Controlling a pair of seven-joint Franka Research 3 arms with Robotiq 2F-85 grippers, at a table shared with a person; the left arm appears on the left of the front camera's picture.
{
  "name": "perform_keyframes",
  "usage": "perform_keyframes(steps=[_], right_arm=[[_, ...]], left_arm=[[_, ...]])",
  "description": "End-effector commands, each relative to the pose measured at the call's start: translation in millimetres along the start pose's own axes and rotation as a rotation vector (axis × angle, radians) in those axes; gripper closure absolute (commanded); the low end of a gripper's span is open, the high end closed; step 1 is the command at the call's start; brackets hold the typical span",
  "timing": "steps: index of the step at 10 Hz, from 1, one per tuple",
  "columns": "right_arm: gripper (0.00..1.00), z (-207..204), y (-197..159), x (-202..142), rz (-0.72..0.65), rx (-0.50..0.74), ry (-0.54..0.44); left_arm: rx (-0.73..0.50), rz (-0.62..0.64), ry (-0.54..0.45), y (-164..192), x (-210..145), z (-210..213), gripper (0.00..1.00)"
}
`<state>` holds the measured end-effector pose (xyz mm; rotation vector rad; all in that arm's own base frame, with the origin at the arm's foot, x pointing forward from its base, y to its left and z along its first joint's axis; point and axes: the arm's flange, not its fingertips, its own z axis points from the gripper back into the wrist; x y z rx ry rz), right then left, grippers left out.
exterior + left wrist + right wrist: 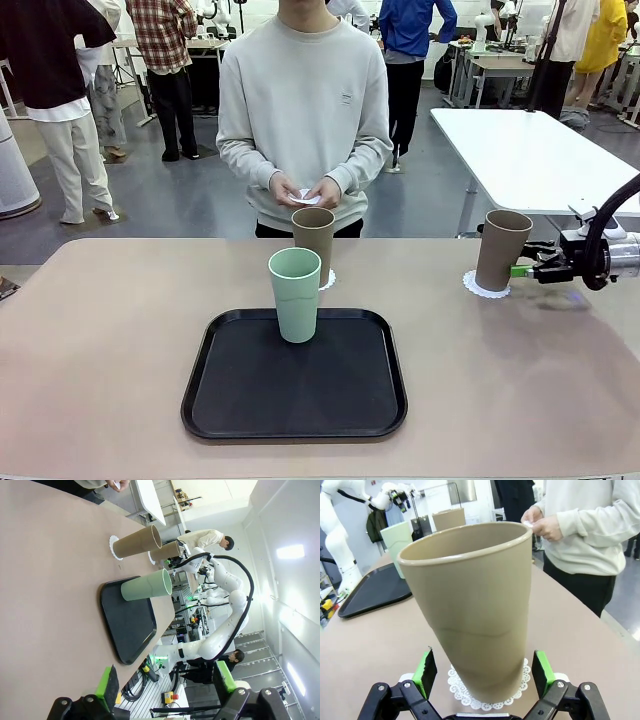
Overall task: Place coasters on the table and set cups on them.
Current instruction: Take one Reusable plastic cup from the Flat Tray and place it on a coaster set by the human.
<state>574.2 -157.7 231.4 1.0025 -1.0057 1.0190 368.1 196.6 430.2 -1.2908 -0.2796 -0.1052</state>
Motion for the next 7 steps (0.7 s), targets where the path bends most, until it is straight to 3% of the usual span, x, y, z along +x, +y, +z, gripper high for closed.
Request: perform_keyframes(steps=[1, 4, 5, 7], right_arm=[[0.00, 7.1, 2.1, 7.1, -0.049, 0.041, 0.020], [0.00, 21.5, 17.0, 16.8, -0.070, 0.059, 0.056], [0.00, 31.6, 25.0, 27.5, -0.052, 0.017, 0.082], [0.00, 47.6, 44.2, 61.3, -0.105, -0.201, 0.231]], left_arm=[[-0.005, -0.006, -0.004, -1.6, -0.1, 1.2, 0.00], [-0.005, -0.006, -0.004, -1.6, -0.1, 1.2, 0.00], [-0.005, -0.006, -0.004, -1.6, -0.1, 1.2, 0.00], [-0.005, -0.006, -0.004, -1.6, -0.1, 1.2, 0.00]])
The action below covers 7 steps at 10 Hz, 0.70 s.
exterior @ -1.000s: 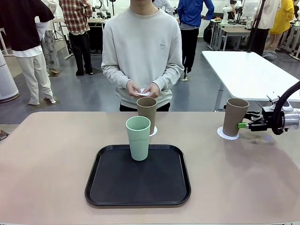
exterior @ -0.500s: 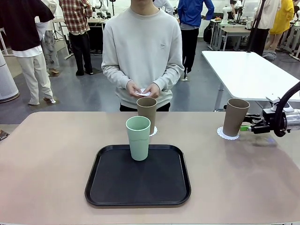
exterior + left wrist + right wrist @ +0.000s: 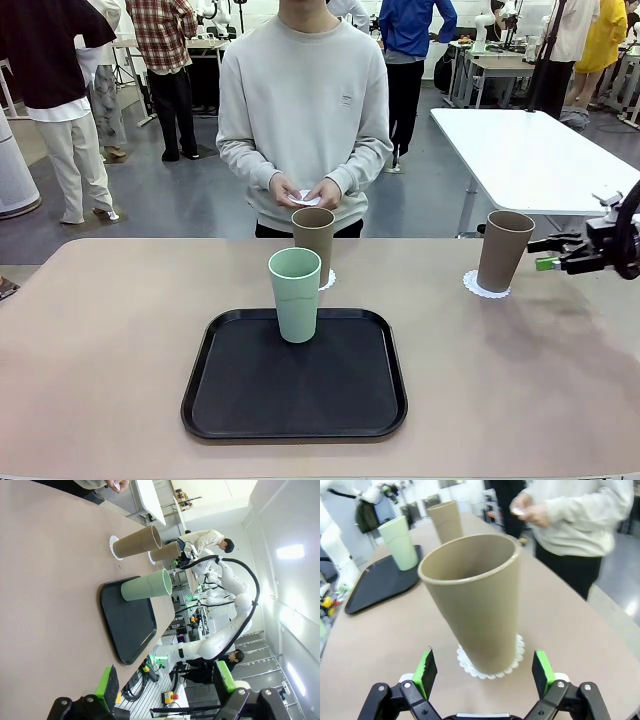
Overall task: Place coasters on the table and set cups on them.
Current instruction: Take one Reusable plastic cup from the Flat Tray and place it on a coaster set by the human.
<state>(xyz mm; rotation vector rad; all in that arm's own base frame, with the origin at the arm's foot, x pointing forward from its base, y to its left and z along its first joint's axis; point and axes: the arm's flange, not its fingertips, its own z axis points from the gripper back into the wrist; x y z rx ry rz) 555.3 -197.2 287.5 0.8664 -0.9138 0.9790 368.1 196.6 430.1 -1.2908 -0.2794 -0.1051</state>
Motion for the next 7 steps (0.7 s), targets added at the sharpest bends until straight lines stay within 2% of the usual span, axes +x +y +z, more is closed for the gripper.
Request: perform_keyframes(steps=[1, 4, 5, 6, 7], right_arm=[[0.00, 5.2, 41.9, 40.3, -0.037, -0.192, 0.136], [0.00, -2.1, 119.1, 123.1, -0.095, -0.460, 0.407], [0.00, -6.9, 141.6, 147.4, -0.091, -0.514, 0.446], [0.00, -13.6, 166.1, 168.5, -0.105, -0.580, 0.580], [0.00, -21.5, 183.5, 187.0, -0.104, -0.596, 0.649]], left_arm=[[-0.005, -0.006, -0.004, -1.7, -0.1, 1.2, 0.00], [-0.005, -0.006, -0.004, -1.7, -0.1, 1.2, 0.00], [-0.005, -0.006, -0.004, -1.7, -0.1, 1.2, 0.00], [-0.005, -0.006, -0.004, -1.7, -0.1, 1.2, 0.00], [-0.005, -0.006, -0.004, -1.7, -0.1, 1.2, 0.00]])
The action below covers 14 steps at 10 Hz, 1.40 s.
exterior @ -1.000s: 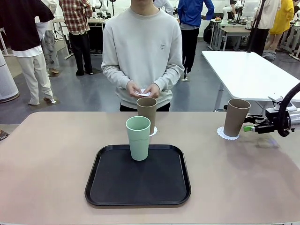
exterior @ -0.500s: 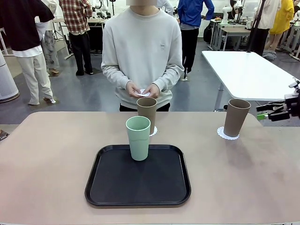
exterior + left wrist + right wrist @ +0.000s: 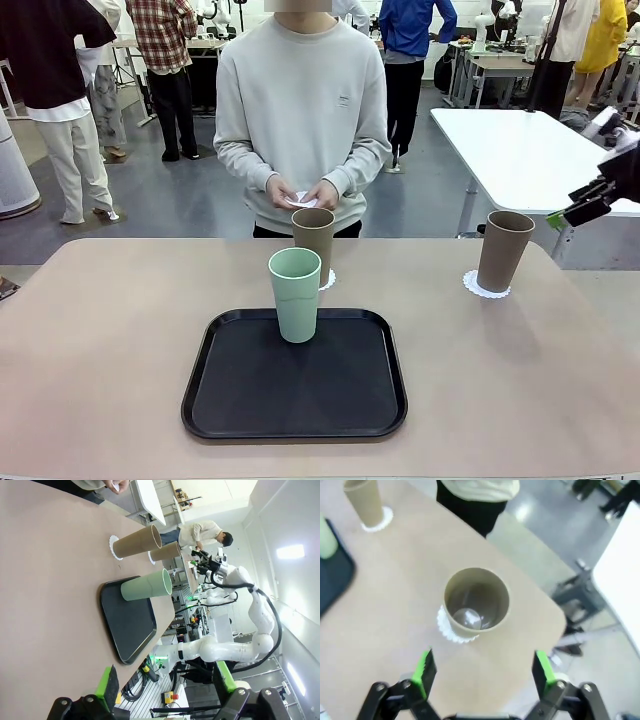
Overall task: Place coasters on the table and set cups on them.
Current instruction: Take one Reusable plastic cup from the Flat Tray and place it on a coaster set by the human.
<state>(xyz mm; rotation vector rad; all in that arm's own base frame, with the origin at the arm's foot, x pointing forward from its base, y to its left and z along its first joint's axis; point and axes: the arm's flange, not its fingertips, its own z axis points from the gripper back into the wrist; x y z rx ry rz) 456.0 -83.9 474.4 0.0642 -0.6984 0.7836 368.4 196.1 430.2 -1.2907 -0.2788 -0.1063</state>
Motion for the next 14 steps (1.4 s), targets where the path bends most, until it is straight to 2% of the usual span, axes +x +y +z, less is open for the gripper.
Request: perform_keyframes(steps=[1, 3, 6, 7, 8, 9, 10, 11, 14], right_arm=[[0.00, 22.4, 35.5, 27.0, -0.039, 0.023, 0.182], [0.00, 34.5, 58.1, 47.0, 0.002, -0.032, 0.251], [0.00, 48.0, 65.5, 59.1, 0.047, -0.095, 0.365], [0.00, 55.3, 70.7, 58.0, 0.106, -0.067, 0.449], [0.00, 56.0, 72.1, 58.1, 0.101, -0.065, 0.451], [0.00, 52.9, 69.0, 55.3, 0.052, -0.028, 0.479], [0.00, 47.8, 60.8, 54.3, 0.045, 0.022, 0.466], [0.00, 52.4, 70.6, 52.2, 0.098, -0.051, 0.451], [0.00, 52.4, 70.6, 52.2, 0.098, -0.051, 0.451]], left_arm=[[-0.005, -0.005, -0.005, -1.5, -0.4, 1.7, 0.00], [-0.005, -0.005, -0.005, -1.5, -0.4, 1.7, 0.00], [-0.005, -0.005, -0.005, -1.5, -0.4, 1.7, 0.00], [-0.005, -0.005, -0.005, -1.5, -0.4, 1.7, 0.00], [-0.005, -0.005, -0.005, -1.5, -0.4, 1.7, 0.00], [-0.005, -0.005, -0.005, -1.5, -0.4, 1.7, 0.00], [-0.005, -0.005, -0.005, -1.5, -0.4, 1.7, 0.00], [-0.005, -0.005, -0.005, -1.5, -0.4, 1.7, 0.00], [-0.005, -0.005, -0.005, -1.5, -0.4, 1.7, 0.00]])
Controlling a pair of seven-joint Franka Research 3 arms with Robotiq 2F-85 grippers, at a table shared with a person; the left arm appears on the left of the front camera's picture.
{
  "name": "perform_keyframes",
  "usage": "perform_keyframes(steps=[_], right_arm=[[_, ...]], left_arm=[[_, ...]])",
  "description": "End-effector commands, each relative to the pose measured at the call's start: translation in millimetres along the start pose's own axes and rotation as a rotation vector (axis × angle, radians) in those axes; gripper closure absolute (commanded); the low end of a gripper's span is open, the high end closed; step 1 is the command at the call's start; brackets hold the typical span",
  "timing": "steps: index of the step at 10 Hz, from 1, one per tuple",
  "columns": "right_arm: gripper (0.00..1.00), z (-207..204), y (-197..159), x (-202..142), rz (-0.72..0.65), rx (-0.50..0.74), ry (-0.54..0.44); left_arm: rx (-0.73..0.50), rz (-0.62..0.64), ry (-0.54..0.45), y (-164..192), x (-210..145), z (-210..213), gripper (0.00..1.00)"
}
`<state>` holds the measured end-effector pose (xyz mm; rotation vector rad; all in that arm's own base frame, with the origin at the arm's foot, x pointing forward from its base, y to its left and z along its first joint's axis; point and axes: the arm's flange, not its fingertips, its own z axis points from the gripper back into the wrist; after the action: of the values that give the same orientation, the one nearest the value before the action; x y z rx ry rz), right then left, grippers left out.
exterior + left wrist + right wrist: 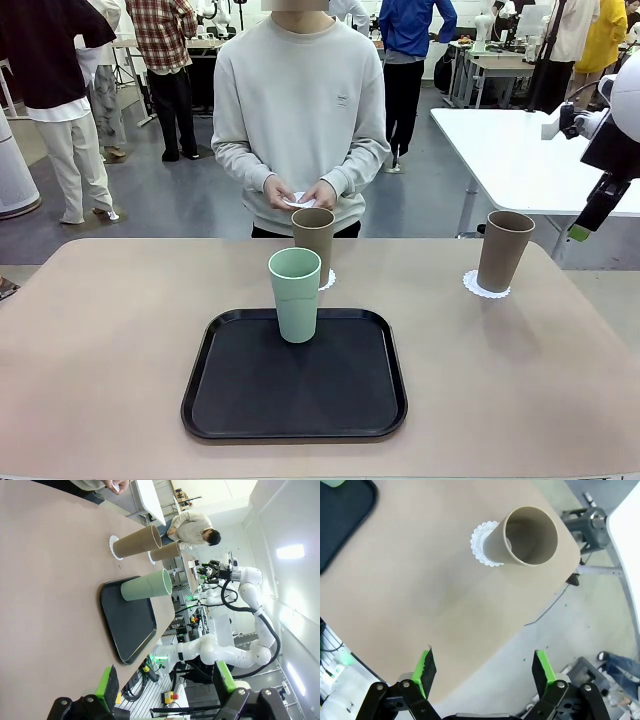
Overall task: Place coasters on the table and set cups on them.
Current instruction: Take one Reusable plastic cup from the Flat Tray and place it on a coaster set by the human.
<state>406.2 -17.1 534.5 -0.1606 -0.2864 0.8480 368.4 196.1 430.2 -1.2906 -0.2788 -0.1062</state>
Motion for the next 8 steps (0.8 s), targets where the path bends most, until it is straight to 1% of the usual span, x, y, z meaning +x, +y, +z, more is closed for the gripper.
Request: perform_keyframes(steps=[1, 8], right_arm=[[0.00, -1.8, 1.3, 0.1, -0.007, -0.030, 0.006], [0.00, -1.8, 1.3, 0.1, -0.007, -0.030, 0.006]], left_arm=[[-0.005, -0.005, -0.005, -1.5, -0.3, 1.7, 0.00], [-0.005, -0.005, -0.005, -1.5, -0.3, 1.7, 0.00]])
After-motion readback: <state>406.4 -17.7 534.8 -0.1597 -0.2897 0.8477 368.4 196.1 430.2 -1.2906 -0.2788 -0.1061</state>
